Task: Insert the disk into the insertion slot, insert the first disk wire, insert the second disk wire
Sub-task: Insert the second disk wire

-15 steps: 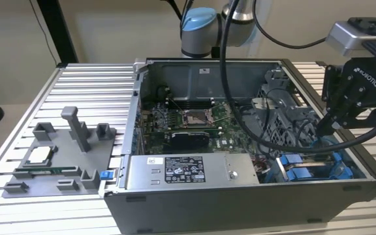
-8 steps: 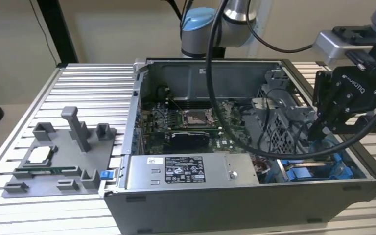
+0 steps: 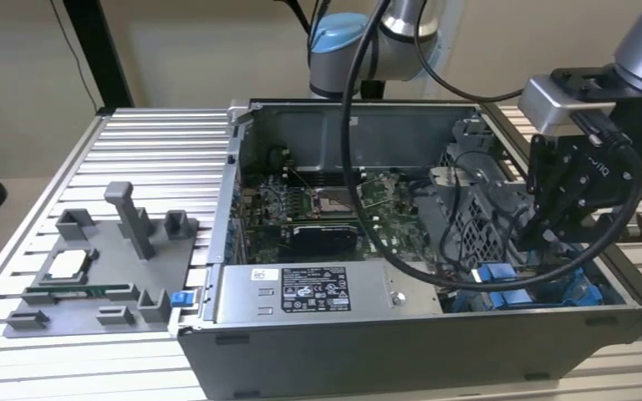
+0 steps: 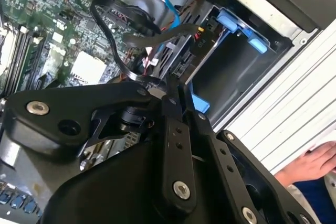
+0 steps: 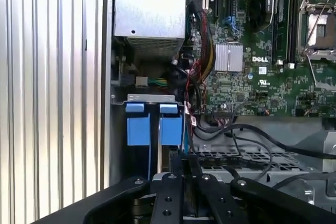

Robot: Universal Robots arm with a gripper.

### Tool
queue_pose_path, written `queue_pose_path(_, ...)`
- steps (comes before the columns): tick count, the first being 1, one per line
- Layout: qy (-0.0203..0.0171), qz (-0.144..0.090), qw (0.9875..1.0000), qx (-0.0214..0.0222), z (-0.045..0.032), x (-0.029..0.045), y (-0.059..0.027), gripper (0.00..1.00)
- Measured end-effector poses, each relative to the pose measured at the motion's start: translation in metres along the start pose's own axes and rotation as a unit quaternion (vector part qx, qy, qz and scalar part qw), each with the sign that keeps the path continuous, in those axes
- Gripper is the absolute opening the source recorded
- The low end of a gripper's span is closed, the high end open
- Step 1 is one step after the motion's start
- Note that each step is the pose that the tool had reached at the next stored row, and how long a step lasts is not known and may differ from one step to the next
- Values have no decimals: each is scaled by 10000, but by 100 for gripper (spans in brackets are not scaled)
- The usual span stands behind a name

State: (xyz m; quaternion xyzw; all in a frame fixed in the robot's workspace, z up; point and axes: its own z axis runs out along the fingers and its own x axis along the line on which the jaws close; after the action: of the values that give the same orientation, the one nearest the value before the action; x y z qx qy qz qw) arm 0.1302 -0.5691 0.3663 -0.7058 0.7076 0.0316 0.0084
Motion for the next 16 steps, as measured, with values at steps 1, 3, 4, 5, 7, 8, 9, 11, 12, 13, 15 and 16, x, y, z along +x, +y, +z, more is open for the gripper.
queue_pose_path(1, -1, 0, 10000, 13, 14, 12, 0, 0)
queue_pose_path(3, -2, -1, 10000, 28, 29, 34, -1, 0)
queue_pose_path(4, -2, -1, 10000, 28, 30, 43, -1, 0)
queue_pose_path(5, -1, -1, 10000, 28, 30, 46, -1, 0)
queue_pose_path(7, -2, -1, 10000, 28, 30, 47, 0, 0)
queue_pose_path(8, -2, -1, 10000, 28, 30, 48, 0, 0)
queue_pose_path(9, -3, -1, 10000, 28, 30, 49, 0, 0)
queue_pose_path(11, -2, -1, 10000, 29, 32, 49, 0, 0)
queue_pose_path(12, -2, 0, 10000, 32, 33, 50, 4, 0)
queue_pose_path(13, -2, 0, 10000, 34, 36, 53, 10, 0)
queue_pose_path(15, -4, -1, 10000, 37, 42, 59, 20, 0)
queue_pose_path(16, -2, 0, 10000, 39, 43, 62, 27, 0)
